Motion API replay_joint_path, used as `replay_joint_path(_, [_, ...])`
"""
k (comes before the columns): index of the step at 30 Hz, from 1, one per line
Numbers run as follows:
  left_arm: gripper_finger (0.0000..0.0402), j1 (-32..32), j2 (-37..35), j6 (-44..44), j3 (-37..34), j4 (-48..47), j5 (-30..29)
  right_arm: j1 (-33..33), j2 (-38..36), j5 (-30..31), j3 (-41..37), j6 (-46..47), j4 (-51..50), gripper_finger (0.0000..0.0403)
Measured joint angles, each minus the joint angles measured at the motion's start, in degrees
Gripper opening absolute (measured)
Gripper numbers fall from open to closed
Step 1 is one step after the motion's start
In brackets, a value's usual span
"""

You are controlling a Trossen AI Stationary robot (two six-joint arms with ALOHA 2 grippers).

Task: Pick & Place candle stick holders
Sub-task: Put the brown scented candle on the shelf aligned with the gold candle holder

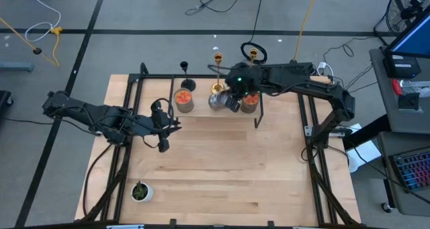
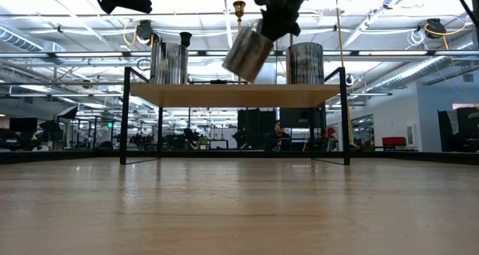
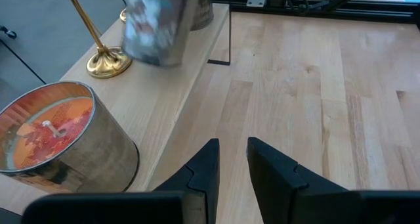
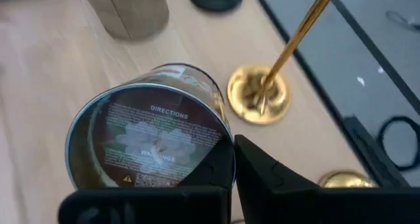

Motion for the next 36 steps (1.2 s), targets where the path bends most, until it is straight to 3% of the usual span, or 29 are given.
replay_joint_path(12, [0.0086, 0.0, 0.02, -0.07, 0.0, 0.81, -1.22, -0.08, -3.5, 0.09, 0.04, 4.46, -5.38, 0.0002])
replay_joint_path(18, [0.0085, 0.32, 2.49, 2.08, 0.02, 5.83, -3.19, -0.08, -3.55, 0.16, 0.04, 3.11, -3.1, 0.0002])
replay_joint_path(31, [0.0085, 5.17, 21.63, 15.23, 0.04, 43.82, -9.71, -0.35, -3.55, 0.15, 0.04, 4.86, -6.36, 0.0002])
replay_joint_path(36, [0.0085, 9.83, 26.69, 15.31, 0.07, 48.52, -9.73, 0.02, -3.63, 0.08, -2.46, 4.92, -3.22, 0.0002])
